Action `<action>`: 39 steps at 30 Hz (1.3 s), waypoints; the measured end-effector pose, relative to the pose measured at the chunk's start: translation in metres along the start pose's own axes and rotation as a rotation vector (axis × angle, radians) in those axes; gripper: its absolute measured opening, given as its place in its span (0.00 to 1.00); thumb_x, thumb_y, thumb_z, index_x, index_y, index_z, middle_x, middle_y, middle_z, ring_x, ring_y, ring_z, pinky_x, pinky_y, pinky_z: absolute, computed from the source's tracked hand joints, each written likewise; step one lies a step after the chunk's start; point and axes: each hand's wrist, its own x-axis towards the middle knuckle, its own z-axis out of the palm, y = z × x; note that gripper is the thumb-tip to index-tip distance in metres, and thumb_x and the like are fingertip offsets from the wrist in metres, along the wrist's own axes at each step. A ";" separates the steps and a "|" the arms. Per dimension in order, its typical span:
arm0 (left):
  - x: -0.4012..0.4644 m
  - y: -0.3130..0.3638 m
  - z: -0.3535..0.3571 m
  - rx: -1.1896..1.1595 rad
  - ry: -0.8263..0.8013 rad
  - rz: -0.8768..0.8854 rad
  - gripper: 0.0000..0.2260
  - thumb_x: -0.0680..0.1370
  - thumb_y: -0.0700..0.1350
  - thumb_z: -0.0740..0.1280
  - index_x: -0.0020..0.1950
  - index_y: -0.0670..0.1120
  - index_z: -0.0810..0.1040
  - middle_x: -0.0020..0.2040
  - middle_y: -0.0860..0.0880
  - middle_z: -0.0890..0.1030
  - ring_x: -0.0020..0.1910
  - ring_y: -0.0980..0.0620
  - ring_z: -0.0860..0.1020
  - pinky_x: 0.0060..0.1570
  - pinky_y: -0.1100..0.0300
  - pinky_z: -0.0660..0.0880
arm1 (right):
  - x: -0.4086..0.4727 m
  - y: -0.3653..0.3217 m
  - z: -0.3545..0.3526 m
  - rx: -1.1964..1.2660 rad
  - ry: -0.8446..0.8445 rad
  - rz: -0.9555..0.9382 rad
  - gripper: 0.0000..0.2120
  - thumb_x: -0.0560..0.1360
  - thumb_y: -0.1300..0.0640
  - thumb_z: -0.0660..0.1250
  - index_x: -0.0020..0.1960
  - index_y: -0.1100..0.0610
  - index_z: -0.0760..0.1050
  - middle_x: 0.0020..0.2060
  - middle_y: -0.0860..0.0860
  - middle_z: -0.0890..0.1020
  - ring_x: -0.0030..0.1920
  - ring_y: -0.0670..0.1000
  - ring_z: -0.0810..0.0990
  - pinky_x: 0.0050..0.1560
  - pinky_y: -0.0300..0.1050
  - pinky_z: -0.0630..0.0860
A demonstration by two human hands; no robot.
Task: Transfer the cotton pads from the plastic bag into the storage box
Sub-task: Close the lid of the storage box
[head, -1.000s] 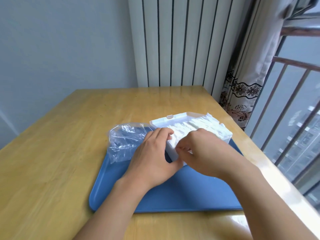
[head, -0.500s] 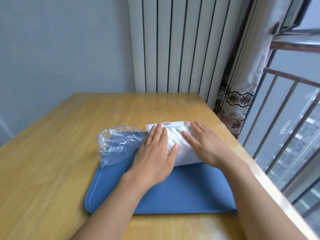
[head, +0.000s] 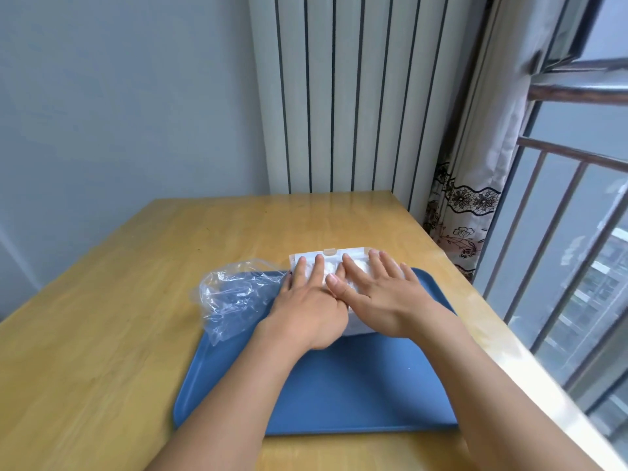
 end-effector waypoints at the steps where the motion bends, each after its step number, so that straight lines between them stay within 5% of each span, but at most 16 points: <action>1: 0.002 -0.002 0.000 -0.108 0.014 0.006 0.26 0.84 0.49 0.48 0.82 0.61 0.44 0.82 0.54 0.36 0.80 0.47 0.31 0.79 0.46 0.41 | -0.005 0.003 -0.004 0.085 0.016 -0.043 0.42 0.72 0.23 0.37 0.82 0.39 0.48 0.83 0.51 0.47 0.82 0.50 0.39 0.80 0.55 0.41; 3: 0.006 -0.011 0.007 -0.366 0.132 0.048 0.25 0.83 0.46 0.54 0.79 0.62 0.60 0.83 0.56 0.42 0.81 0.50 0.34 0.78 0.48 0.44 | -0.009 0.016 -0.011 0.425 0.146 -0.111 0.34 0.79 0.28 0.47 0.77 0.43 0.67 0.77 0.47 0.69 0.80 0.48 0.59 0.76 0.48 0.59; 5: 0.007 -0.019 0.020 -0.611 0.340 0.092 0.20 0.81 0.45 0.59 0.72 0.56 0.74 0.83 0.54 0.49 0.82 0.54 0.44 0.79 0.52 0.49 | -0.001 0.038 -0.015 0.769 0.432 -0.076 0.21 0.82 0.39 0.60 0.62 0.51 0.82 0.58 0.46 0.85 0.62 0.47 0.81 0.61 0.46 0.75; 6: 0.006 -0.022 0.026 -0.731 0.433 0.100 0.18 0.81 0.46 0.60 0.71 0.54 0.76 0.83 0.54 0.52 0.82 0.56 0.48 0.79 0.53 0.53 | 0.006 0.052 -0.016 0.900 0.543 0.009 0.16 0.82 0.43 0.63 0.55 0.52 0.84 0.52 0.48 0.87 0.54 0.47 0.83 0.56 0.48 0.78; 9: 0.001 -0.025 0.029 -0.975 0.484 0.033 0.20 0.85 0.46 0.58 0.78 0.53 0.67 0.82 0.57 0.55 0.79 0.62 0.54 0.78 0.58 0.55 | 0.023 0.077 -0.009 1.209 0.405 0.306 0.15 0.83 0.51 0.61 0.57 0.60 0.81 0.49 0.54 0.87 0.43 0.52 0.81 0.43 0.46 0.75; 12: 0.003 -0.028 0.024 -1.174 0.438 -0.046 0.21 0.87 0.47 0.55 0.81 0.50 0.60 0.80 0.56 0.60 0.78 0.60 0.58 0.74 0.63 0.55 | 0.023 0.071 -0.003 1.285 0.159 0.341 0.14 0.85 0.56 0.59 0.53 0.63 0.79 0.40 0.55 0.88 0.38 0.52 0.84 0.40 0.45 0.74; 16: 0.007 -0.033 0.018 -1.431 0.428 -0.118 0.28 0.85 0.59 0.50 0.82 0.47 0.54 0.82 0.52 0.58 0.79 0.57 0.59 0.74 0.62 0.57 | 0.022 0.067 -0.004 1.355 0.140 0.299 0.11 0.82 0.62 0.60 0.54 0.63 0.81 0.50 0.60 0.85 0.46 0.58 0.83 0.48 0.52 0.74; 20: 0.003 -0.031 0.006 -1.710 0.367 -0.083 0.34 0.83 0.64 0.41 0.82 0.45 0.50 0.81 0.47 0.61 0.79 0.51 0.62 0.68 0.60 0.62 | 0.018 0.063 -0.006 1.441 0.132 0.249 0.19 0.81 0.64 0.56 0.65 0.52 0.78 0.51 0.59 0.83 0.47 0.56 0.81 0.44 0.49 0.75; 23: 0.002 -0.037 0.005 -1.877 0.355 -0.056 0.37 0.80 0.70 0.42 0.80 0.49 0.62 0.74 0.45 0.72 0.72 0.47 0.72 0.70 0.50 0.69 | 0.013 0.058 -0.010 1.569 0.238 0.246 0.17 0.79 0.57 0.54 0.55 0.55 0.82 0.52 0.59 0.82 0.44 0.56 0.77 0.42 0.48 0.71; 26: -0.002 -0.041 0.004 -1.800 0.316 -0.062 0.36 0.78 0.71 0.51 0.61 0.45 0.82 0.64 0.45 0.80 0.64 0.50 0.78 0.60 0.51 0.74 | 0.012 0.059 -0.011 1.499 0.251 0.202 0.24 0.79 0.45 0.55 0.42 0.58 0.83 0.60 0.58 0.84 0.59 0.60 0.79 0.48 0.52 0.71; 28: -0.005 -0.037 0.006 -1.562 0.357 -0.011 0.27 0.78 0.64 0.60 0.53 0.43 0.85 0.67 0.48 0.79 0.68 0.51 0.75 0.65 0.54 0.70 | 0.006 0.052 -0.013 1.279 0.247 0.113 0.23 0.81 0.42 0.58 0.47 0.57 0.85 0.57 0.48 0.86 0.63 0.53 0.79 0.52 0.48 0.72; 31: -0.005 -0.032 0.019 -0.900 0.507 0.106 0.12 0.82 0.50 0.66 0.61 0.47 0.83 0.74 0.53 0.71 0.74 0.57 0.67 0.70 0.63 0.62 | -0.003 0.035 -0.011 0.693 0.334 -0.081 0.16 0.81 0.43 0.64 0.64 0.48 0.81 0.66 0.44 0.79 0.66 0.43 0.75 0.60 0.32 0.68; 33: -0.005 -0.033 0.028 -0.614 0.571 0.154 0.13 0.82 0.49 0.65 0.66 0.50 0.81 0.78 0.53 0.67 0.79 0.55 0.60 0.75 0.60 0.58 | -0.005 0.027 -0.002 0.345 0.346 -0.149 0.23 0.79 0.39 0.65 0.71 0.47 0.75 0.74 0.45 0.72 0.74 0.46 0.68 0.68 0.39 0.64; 39: -0.011 -0.033 0.025 -0.428 0.522 0.161 0.17 0.84 0.49 0.60 0.72 0.53 0.75 0.77 0.52 0.69 0.80 0.54 0.57 0.73 0.65 0.53 | -0.014 0.018 -0.001 0.099 0.220 -0.150 0.27 0.82 0.37 0.50 0.79 0.44 0.62 0.81 0.46 0.61 0.82 0.49 0.52 0.78 0.49 0.57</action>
